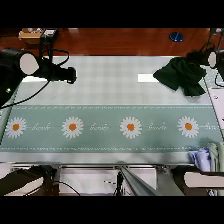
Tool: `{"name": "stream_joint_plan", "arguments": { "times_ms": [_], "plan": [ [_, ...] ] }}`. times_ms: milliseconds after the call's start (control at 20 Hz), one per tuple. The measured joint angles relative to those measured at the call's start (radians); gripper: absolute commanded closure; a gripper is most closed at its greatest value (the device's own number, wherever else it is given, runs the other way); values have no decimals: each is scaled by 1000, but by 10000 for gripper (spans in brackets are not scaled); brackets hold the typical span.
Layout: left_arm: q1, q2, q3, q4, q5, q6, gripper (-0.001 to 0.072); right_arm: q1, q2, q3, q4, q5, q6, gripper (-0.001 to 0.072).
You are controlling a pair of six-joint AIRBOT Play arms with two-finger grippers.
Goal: Fold the shirts.
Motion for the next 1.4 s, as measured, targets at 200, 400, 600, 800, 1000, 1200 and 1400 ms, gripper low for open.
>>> {"name": "stream_joint_plan", "arguments": {
  "times_ms": [200,400,600,800,1000,1200,1400],
  "plan": [
    [0,0,0,0,3,0,106,-82,-85,0,44,-37,51,228],
    [0,0,0,0,5,0,107,-117,-164,0,68,-59,69,227],
    [0,0,0,0,5,0,107,-127,-241,0,87,-66,75,331],
    [0,0,0,0,5,0,107,-129,-287,2,110,-71,76,685],
    [0,4,31,-1,2,0,107,-130,-230,0,138,-37,27,686],
    [0,14,146,-1,-5,0,108,-130,-37,1,143,-100,-56,687],
    [0,56,292,-1,-10,0,108,-130,205,1,206,-145,-92,687]
  ]
}}
